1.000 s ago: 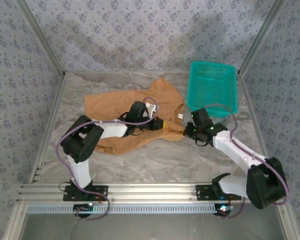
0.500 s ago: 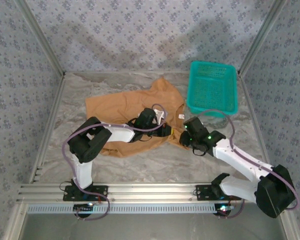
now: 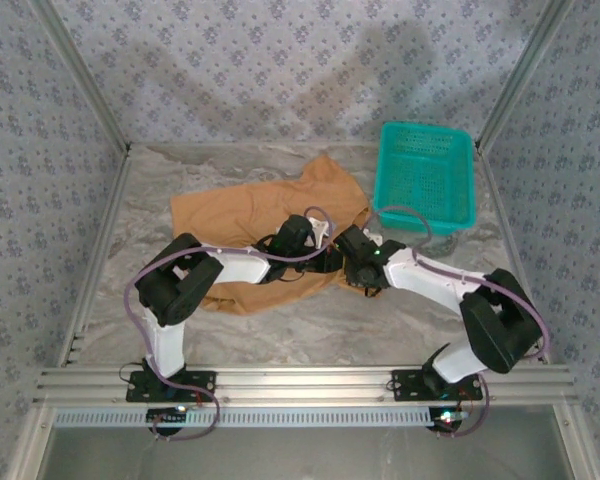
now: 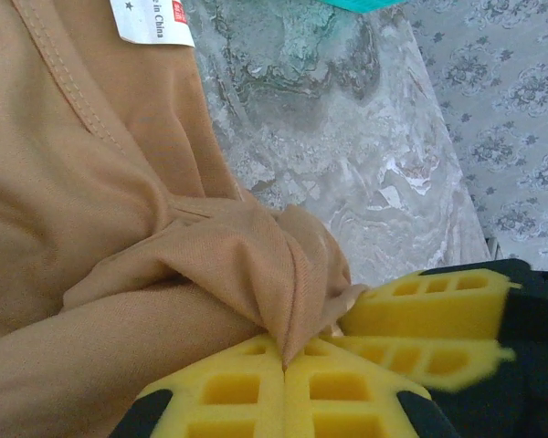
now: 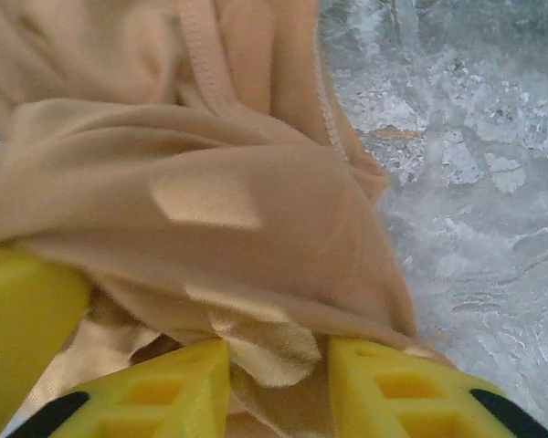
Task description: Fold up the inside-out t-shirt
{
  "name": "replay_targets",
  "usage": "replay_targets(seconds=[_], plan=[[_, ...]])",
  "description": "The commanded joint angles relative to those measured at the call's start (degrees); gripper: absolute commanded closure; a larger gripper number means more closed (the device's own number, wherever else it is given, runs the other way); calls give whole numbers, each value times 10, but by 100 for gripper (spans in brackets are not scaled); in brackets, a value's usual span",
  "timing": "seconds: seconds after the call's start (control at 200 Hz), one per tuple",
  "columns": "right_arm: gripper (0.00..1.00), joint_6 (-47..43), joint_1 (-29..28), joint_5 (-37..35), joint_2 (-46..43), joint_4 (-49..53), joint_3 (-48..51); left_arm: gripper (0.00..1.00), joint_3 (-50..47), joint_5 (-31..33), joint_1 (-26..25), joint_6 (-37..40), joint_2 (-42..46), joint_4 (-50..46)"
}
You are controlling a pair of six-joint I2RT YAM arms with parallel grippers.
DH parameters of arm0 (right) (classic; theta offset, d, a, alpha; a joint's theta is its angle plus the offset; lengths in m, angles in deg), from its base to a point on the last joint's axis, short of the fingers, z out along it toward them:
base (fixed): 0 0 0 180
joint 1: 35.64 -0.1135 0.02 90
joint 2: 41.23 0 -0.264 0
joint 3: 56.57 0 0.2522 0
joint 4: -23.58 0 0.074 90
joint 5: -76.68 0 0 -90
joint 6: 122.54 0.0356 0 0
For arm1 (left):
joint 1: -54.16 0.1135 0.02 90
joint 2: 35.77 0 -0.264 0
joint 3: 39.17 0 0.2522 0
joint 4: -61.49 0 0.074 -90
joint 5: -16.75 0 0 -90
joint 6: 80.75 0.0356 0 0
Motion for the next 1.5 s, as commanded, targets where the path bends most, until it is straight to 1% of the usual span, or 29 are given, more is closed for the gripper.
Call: replay_targets(seconds=[0.0, 0.005, 0.05, 0.095, 0.155, 0.2, 0.275, 0.325, 0.39, 0.43, 0.5, 0.61, 0.685, 0.695, 0.73, 0.77, 0.815, 0.869, 0.934, 0.954, 0.989, 1.024, 1.114, 1.214, 1.259, 1.344, 1.494], plan=[[99, -13, 8, -23, 9, 22, -28, 100, 7, 1, 6, 15, 12, -5], [100, -13, 8, -23, 7, 26, -31, 100, 7, 1, 7, 15, 12, -5], [100, -15, 7, -21, -4, 43, -40, 100, 6, 1, 9, 19, 14, -10], [100, -19, 8, 1, -27, 59, -47, 100, 8, 0, 11, 24, 15, -17], [100, -26, 18, 62, -64, 67, -55, 100, 11, -5, 16, 27, 15, -20], [100, -27, 34, 125, -97, 61, -56, 100, 13, -10, 21, 29, 14, -20], [100, -28, 74, 241, -149, 36, -43, 100, 15, -15, 26, 32, 15, -19], [100, -17, 104, 308, -174, -2, -29, 100, 16, -17, 29, 31, 18, -19], [100, -8, 144, 365, -187, -27, -17, 100, 17, -20, 32, 32, 22, -21], [100, -11, 165, 378, -184, -35, -11, 100, 19, -22, 31, 34, 26, -25], [100, -31, 197, 368, -160, -46, -2, 100, 21, -25, 31, 37, 30, -31], [100, -58, 237, 330, -72, -78, 3, 100, 27, -27, 30, 35, 25, -32], [100, -63, 245, 289, -8, -78, -21, 100, 33, -29, 29, 33, 14, -29], [100, -77, 244, 282, 0, -78, -26, 100, 34, -29, 29, 33, 12, -29], [100, -86, 243, 260, 23, -71, -43, 100, 37, -29, 29, 30, 6, -26], [100, -92, 239, 239, 40, -59, -63, 100, 41, -32, 28, 26, -1, -22], [97, -96, 230, 217, 48, -40, -84, 100, 43, -33, 28, 24, -6, -19], [88, -100, 213, 180, 37, -14, -102, 100, 46, -34, 28, 24, -12, -19], [71, -98, 193, 138, 10, 13, -109, 100, 48, -34, 29, 24, -14, -19], [67, -98, 188, 130, 1, 20, -110, 100, 49, -34, 29, 24, -15, -20], [63, -94, 180, 119, -16, 30, -107, 100, 49, -35, 29, 23, -16, -19], [62, -87, 172, 108, -34, 50, -103, 100, 50, -35, 29, 23, -17, -19], [61, -74, 146, 100, -71, 59, -79, 100, 50, -36, 28, 24, -18, -19], [67, -72, 113, 102, -87, 57, -57, 100, 52, -39, 29, 25, -18, -22], [69, -72, 99, 99, -84, 57, -51, 100, 51, -38, 29, 26, -19, -23], [69, -73, 76, 84, -66, 56, -47, 100, 51, -39, 29, 26, -18, -23], [68, -85, 67, 59, -22, 48, -49, 100, 49, -37, 29, 26, -15, -25]])
